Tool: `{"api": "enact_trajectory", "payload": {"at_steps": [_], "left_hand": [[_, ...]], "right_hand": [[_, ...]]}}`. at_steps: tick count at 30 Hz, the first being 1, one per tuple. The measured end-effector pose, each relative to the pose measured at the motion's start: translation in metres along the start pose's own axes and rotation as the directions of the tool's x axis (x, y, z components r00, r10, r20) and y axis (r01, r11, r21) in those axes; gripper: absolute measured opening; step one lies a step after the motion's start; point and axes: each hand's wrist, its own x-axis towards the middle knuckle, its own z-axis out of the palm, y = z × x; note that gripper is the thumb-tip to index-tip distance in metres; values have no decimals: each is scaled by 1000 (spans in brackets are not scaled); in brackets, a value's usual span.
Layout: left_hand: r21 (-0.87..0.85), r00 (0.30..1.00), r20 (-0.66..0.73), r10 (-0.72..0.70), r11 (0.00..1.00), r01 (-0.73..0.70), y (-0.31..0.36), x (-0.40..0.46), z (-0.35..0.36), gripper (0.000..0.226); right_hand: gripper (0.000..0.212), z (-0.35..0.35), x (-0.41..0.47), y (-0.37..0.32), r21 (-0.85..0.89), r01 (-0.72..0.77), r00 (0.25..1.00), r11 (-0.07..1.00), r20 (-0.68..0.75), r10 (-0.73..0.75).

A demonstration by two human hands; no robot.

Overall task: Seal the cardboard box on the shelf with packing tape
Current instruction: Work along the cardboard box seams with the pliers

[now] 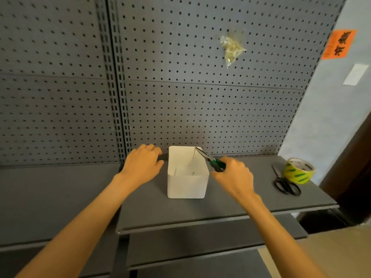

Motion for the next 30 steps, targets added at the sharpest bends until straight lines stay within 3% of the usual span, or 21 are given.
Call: {"api": "enact_trajectory", "payload": {"at_steps": [17, 30], "left_hand": [[77, 995, -61, -82, 993, 87, -19, -13, -31, 38], [202, 905, -37, -423, 884, 422, -132, -130, -66, 39]], "right_hand": [[33, -5, 21, -35, -24, 192, 981, 981, -33, -193], [42, 45, -14, -173, 134, 505, 847, 853, 118, -519]]}}
